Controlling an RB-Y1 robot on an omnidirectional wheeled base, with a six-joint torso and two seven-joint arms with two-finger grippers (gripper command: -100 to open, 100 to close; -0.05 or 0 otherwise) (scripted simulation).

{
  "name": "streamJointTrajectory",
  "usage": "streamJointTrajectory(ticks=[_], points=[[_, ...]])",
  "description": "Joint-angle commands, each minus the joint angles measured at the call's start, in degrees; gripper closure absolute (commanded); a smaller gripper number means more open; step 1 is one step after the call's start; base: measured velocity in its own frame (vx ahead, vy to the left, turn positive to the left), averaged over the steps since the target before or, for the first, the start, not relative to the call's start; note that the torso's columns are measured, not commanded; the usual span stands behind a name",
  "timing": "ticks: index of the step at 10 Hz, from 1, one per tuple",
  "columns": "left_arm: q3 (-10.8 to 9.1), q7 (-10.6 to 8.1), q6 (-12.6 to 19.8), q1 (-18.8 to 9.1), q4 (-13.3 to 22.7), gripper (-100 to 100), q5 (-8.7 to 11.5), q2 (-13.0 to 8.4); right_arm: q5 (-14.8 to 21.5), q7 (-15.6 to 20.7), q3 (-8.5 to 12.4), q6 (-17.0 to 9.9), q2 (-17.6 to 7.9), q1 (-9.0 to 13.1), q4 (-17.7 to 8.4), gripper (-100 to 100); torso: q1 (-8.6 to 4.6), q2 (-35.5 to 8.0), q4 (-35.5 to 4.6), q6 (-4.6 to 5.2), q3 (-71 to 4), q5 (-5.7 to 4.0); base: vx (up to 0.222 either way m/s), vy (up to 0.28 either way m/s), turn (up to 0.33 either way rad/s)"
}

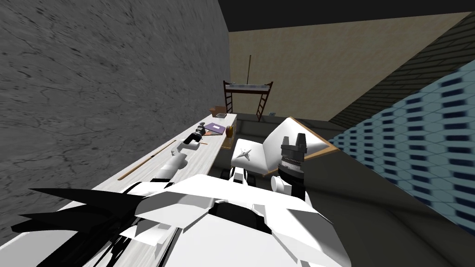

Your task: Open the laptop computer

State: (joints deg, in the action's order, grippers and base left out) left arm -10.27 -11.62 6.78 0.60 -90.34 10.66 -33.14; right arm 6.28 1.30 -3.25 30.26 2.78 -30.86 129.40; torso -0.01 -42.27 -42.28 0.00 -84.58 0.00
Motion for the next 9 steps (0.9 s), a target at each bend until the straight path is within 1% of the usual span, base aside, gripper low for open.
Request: streamJointTrajectory(ticks=[1, 2, 3, 4, 9], points=[[-0.53, -1.24, 3.6, 0.3, -3.3, -100, 1.3, -2.3, 0.0, 0.0, 0.0, 0.0, 0.0, 0.0, 0.0, 0, 0.01, 0.0, 0.0, 0.00, 0.0, 0.01, 0.000, -0.019, 0.003], [-0.66, -1.54, 4.5, 0.4, -4.1, -100, 1.6, -2.9, 0.0, 0.0, 0.0, 0.0, 0.0, 0.0, 0.0, 0, -0.02, 0.0, 0.0, 0.00, 0.0, -0.04, -0.001, -0.016, 0.003], [-0.44, -1.31, 3.7, 0.3, -3.2, -100, 1.4, -2.6, 0.0, 0.0, 0.0, 0.0, 0.0, 0.0, 0.0, 0, -0.03, -0.1, -0.1, -0.01, 0.0, -0.06, 0.001, -0.005, 0.001], [-0.45, -1.41, 3.9, 0.2, -3.2, 0, 1.5, -2.7, 0.0, 0.0, 0.0, 0.0, 0.0, 0.0, 0.0, 0, -0.01, -0.1, -0.1, 0.00, 0.1, -0.02, 0.000, 0.000, 0.000], [-0.38, -1.41, 4.0, 0.3, -3.1, 0, 1.5, -2.7, 0.0, 0.0, 0.0, 0.0, 0.0, 0.0, 0.0, 0, 0.01, 0.0, 0.0, 0.00, 0.0, 0.00, 0.000, 0.000, 0.000]])
